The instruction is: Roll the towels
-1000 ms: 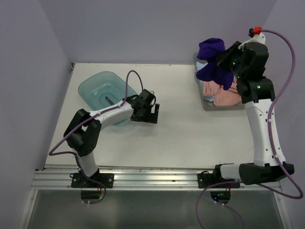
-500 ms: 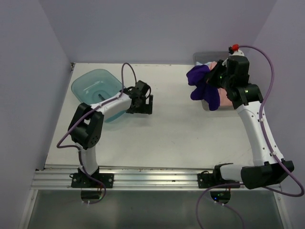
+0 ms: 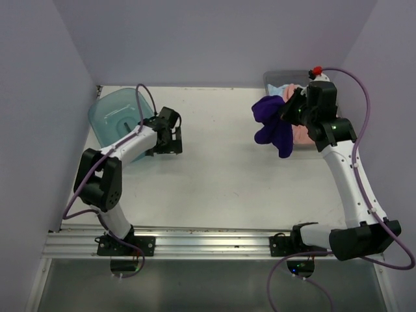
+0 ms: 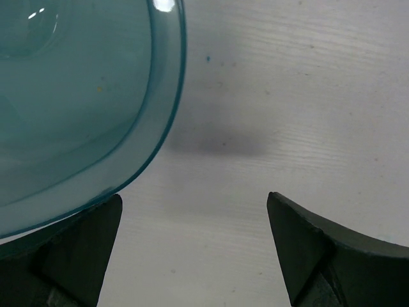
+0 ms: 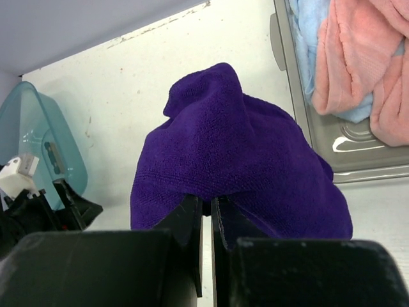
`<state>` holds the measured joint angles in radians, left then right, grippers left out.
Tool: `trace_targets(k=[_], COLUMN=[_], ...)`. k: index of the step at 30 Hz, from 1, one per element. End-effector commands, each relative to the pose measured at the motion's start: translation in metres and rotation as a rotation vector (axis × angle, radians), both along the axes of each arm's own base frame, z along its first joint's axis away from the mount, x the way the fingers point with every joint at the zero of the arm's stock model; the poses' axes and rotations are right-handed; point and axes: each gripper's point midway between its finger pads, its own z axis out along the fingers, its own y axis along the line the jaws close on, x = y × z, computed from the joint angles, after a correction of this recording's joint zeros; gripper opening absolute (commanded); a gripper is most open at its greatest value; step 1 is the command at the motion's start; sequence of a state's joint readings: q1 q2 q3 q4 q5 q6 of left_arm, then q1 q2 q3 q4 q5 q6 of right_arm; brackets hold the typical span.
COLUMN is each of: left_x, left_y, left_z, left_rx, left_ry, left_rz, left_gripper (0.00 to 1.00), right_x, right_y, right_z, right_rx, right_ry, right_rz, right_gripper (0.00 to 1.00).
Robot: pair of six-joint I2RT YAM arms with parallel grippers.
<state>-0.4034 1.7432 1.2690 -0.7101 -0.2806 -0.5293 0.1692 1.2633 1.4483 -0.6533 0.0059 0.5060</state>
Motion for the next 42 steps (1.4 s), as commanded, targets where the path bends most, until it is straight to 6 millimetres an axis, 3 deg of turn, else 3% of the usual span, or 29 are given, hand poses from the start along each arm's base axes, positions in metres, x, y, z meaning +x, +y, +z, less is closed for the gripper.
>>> trace_targets(k=[1, 6, 9, 15, 21, 23, 24, 25, 28, 33, 35, 37, 38, 41, 42], left_x=[-0.010, -0.021, -0.027, -0.021, 0.001, 0.006, 0.009, 0.011, 0.017, 0.018, 0.017, 0.016, 0.014, 0.003, -0.004], left_y=[0.039, 0.066, 0.078, 0.096, 0.109, 0.114, 0.117, 0.120, 0.135, 0.141, 0.138, 0.129, 0.125, 0.102, 0.082], left_z=[0.011, 0.017, 0.023, 0.028, 0.016, 0.015, 0.014, 0.013, 0.015, 0.032, 0.045, 0.058, 0.074, 0.094, 0.092], left_rx=[0.070, 0.123, 0.125, 0.111, 0.143, 0.149, 0.159, 0.162, 0.158, 0.159, 0.131, 0.083, 0.061, 0.000, -0.022], left_ry=[-0.004, 0.003, -0.007, -0.035, -0.019, -0.017, -0.018, -0.016, -0.012, -0.046, -0.074, -0.099, -0.142, -0.192, -0.189], left_rz=[0.084, 0.152, 0.194, 0.237, 0.242, 0.248, 0.252, 0.258, 0.293, 0.306, 0.302, 0.279, 0.267, 0.196, 0.146], left_gripper=[1.00, 1.00, 1.00, 1.00, 1.00, 1.00, 1.00, 1.00, 1.00, 1.00, 1.00, 1.00, 1.00, 1.00, 1.00], right_x=[-0.005, -0.009, -0.014, -0.033, -0.061, -0.070, -0.075, -0.082, -0.090, -0.081, -0.083, -0.086, -0.093, -0.109, -0.113], right_y=[0.006, 0.019, 0.037, 0.096, 0.154, 0.167, 0.173, 0.180, 0.174, 0.140, 0.129, 0.117, 0.112, 0.103, 0.101], right_z=[0.005, -0.009, -0.018, -0.047, -0.097, -0.119, -0.127, -0.134, -0.151, -0.146, -0.155, -0.164, -0.174, -0.196, -0.201], right_rx=[-0.008, -0.005, -0.006, -0.003, -0.010, -0.023, -0.036, -0.057, -0.101, -0.127, -0.148, -0.175, -0.197, -0.226, -0.229], right_ry=[-0.016, 0.023, 0.043, 0.111, 0.217, 0.273, 0.293, 0.316, 0.379, 0.349, 0.371, 0.399, 0.432, 0.499, 0.512], right_rz=[0.056, 0.118, 0.171, 0.309, 0.425, 0.459, 0.480, 0.510, 0.503, 0.397, 0.380, 0.369, 0.374, 0.391, 0.388], right_gripper=[0.00, 0.00, 0.00, 0.00, 0.01, 0.23, 0.51, 0.60, 0.74, 0.77, 0.76, 0.75, 0.74, 0.74, 0.75])
